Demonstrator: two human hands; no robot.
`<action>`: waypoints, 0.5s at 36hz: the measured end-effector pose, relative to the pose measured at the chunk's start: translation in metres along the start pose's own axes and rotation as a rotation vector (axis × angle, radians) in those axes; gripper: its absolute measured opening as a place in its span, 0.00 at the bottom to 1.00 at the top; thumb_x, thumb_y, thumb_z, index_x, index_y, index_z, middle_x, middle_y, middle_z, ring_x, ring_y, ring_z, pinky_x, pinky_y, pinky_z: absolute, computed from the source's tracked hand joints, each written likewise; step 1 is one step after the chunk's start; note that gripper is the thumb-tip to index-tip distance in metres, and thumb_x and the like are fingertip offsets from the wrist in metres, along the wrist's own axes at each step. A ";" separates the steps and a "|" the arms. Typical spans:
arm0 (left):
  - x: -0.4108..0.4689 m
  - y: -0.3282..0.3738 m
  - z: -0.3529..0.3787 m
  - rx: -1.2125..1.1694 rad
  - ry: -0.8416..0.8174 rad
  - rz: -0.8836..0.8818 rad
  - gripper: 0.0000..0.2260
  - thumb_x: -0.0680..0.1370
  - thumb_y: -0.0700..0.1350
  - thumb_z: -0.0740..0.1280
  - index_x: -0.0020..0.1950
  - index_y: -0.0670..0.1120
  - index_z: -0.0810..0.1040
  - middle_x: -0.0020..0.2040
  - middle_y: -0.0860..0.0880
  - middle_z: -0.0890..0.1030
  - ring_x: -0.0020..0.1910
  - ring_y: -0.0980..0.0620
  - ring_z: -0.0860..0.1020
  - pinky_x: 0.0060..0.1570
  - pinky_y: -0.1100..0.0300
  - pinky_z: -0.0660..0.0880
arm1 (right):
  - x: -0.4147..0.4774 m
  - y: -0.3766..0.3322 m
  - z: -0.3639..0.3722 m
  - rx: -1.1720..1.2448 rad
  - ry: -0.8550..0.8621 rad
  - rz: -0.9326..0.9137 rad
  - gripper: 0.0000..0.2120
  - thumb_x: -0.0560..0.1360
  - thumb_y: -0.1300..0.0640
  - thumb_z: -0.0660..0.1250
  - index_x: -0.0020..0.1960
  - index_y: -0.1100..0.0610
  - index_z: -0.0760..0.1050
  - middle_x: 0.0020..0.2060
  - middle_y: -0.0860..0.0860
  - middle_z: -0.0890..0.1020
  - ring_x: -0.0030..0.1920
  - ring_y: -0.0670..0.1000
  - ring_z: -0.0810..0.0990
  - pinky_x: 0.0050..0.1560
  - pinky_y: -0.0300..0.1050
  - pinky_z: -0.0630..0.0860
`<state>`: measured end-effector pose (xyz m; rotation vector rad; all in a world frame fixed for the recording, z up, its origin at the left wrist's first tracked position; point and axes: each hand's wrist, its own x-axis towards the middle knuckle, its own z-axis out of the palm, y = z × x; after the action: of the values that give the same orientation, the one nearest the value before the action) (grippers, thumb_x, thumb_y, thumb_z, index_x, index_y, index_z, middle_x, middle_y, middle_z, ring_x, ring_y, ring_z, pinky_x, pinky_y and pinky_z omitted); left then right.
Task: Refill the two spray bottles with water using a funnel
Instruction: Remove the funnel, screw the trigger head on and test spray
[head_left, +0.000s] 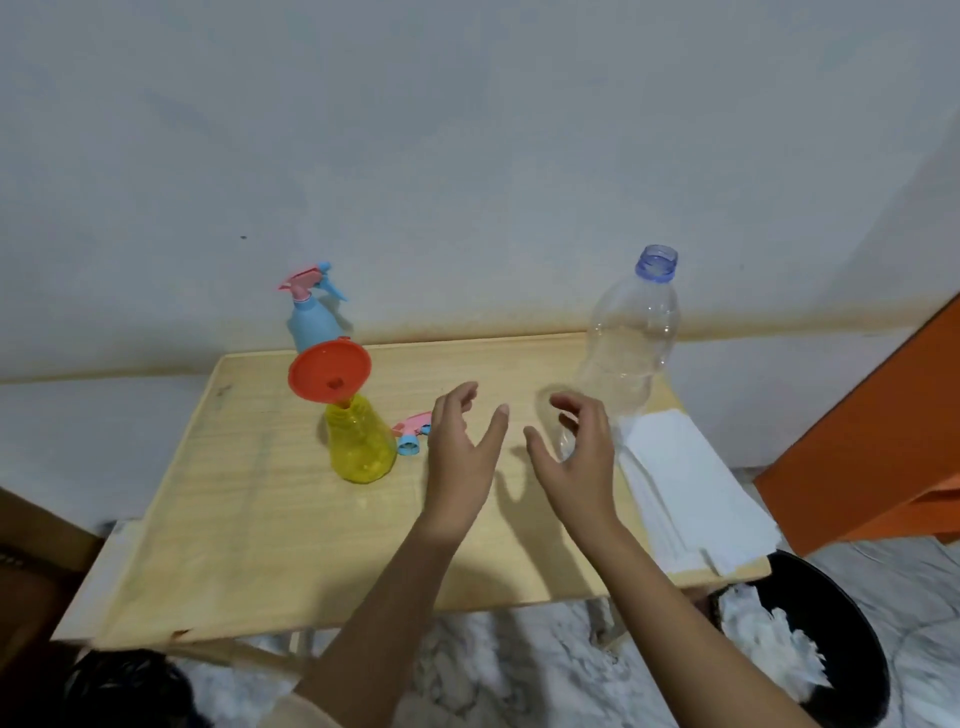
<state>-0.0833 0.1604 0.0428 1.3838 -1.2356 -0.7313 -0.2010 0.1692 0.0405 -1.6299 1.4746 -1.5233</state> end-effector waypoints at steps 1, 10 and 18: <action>-0.001 -0.009 -0.012 0.011 0.066 -0.004 0.15 0.75 0.43 0.70 0.61 0.46 0.73 0.56 0.51 0.74 0.57 0.54 0.73 0.60 0.57 0.71 | 0.001 -0.007 0.012 0.014 -0.058 0.001 0.18 0.70 0.62 0.70 0.56 0.53 0.69 0.52 0.48 0.74 0.56 0.44 0.74 0.57 0.32 0.69; 0.027 -0.085 -0.116 0.120 0.297 -0.114 0.25 0.70 0.45 0.72 0.65 0.38 0.71 0.57 0.47 0.70 0.60 0.44 0.72 0.61 0.48 0.70 | 0.024 -0.062 0.125 0.063 -0.465 0.065 0.36 0.67 0.56 0.77 0.69 0.56 0.63 0.63 0.48 0.68 0.63 0.42 0.67 0.53 0.21 0.65; 0.061 -0.115 -0.148 0.061 -0.034 -0.091 0.19 0.69 0.46 0.72 0.58 0.56 0.72 0.54 0.52 0.74 0.59 0.49 0.74 0.61 0.45 0.72 | 0.033 -0.066 0.177 -0.033 -0.493 0.132 0.51 0.60 0.46 0.80 0.74 0.56 0.56 0.68 0.51 0.65 0.68 0.49 0.67 0.66 0.52 0.70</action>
<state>0.1013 0.1342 -0.0211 1.4904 -1.2368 -0.7883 -0.0215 0.1046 0.0621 -1.7287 1.3019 -0.9390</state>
